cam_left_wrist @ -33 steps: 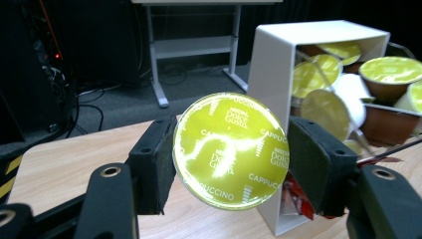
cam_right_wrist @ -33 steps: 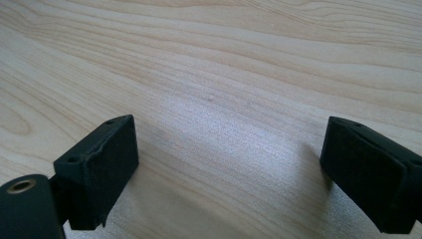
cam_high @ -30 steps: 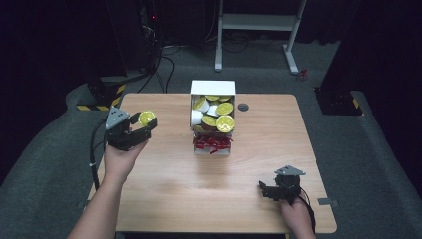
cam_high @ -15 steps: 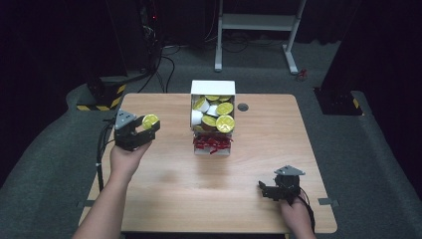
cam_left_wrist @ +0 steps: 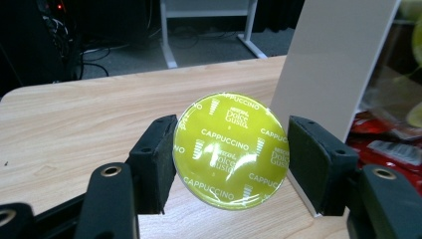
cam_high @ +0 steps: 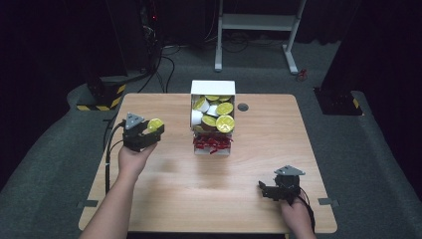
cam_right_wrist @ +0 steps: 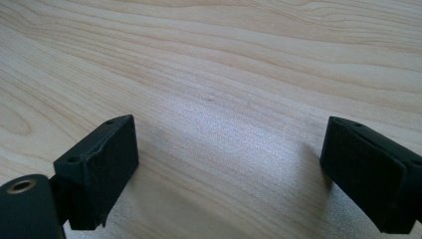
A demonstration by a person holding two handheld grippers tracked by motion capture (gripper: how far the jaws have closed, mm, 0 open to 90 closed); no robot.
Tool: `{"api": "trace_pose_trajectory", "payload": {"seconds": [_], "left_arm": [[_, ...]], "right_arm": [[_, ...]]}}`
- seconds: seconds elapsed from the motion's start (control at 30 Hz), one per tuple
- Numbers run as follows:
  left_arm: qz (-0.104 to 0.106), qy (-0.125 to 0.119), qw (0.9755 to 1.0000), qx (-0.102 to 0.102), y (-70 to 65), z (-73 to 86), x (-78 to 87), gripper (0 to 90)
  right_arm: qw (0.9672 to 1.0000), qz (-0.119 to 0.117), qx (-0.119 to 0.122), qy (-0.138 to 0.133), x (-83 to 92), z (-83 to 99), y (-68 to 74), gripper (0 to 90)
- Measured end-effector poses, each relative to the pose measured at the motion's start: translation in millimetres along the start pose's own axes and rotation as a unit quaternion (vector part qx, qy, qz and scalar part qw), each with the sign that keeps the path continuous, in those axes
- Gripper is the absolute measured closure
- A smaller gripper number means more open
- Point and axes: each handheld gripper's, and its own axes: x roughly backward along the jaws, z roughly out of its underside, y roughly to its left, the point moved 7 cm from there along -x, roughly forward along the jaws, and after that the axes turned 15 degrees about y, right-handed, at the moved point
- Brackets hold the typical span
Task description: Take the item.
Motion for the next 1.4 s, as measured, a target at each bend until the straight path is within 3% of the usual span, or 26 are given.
{"api": "trace_pose_trajectory", "payload": {"seconds": [0.37,0.77,1.4], "left_arm": [[0.002,0.027,0.9996,0.007,0.4,8.5,-27.2,38.9],[-0.002,0.071,0.9971,0.027,10.5,28.5,-62.7,38.9],[-0.006,0.102,0.9942,0.035,11.4,49.2,-91.7,38.9]], "right_arm": [[1.0000,0.000,0.002,0.000,0.0,-0.1,-0.2,8.2],[1.0000,0.000,0.000,0.000,0.0,0.0,0.1,8.2],[1.0000,0.000,-0.001,0.000,0.0,-0.1,0.3,8.2]]}}
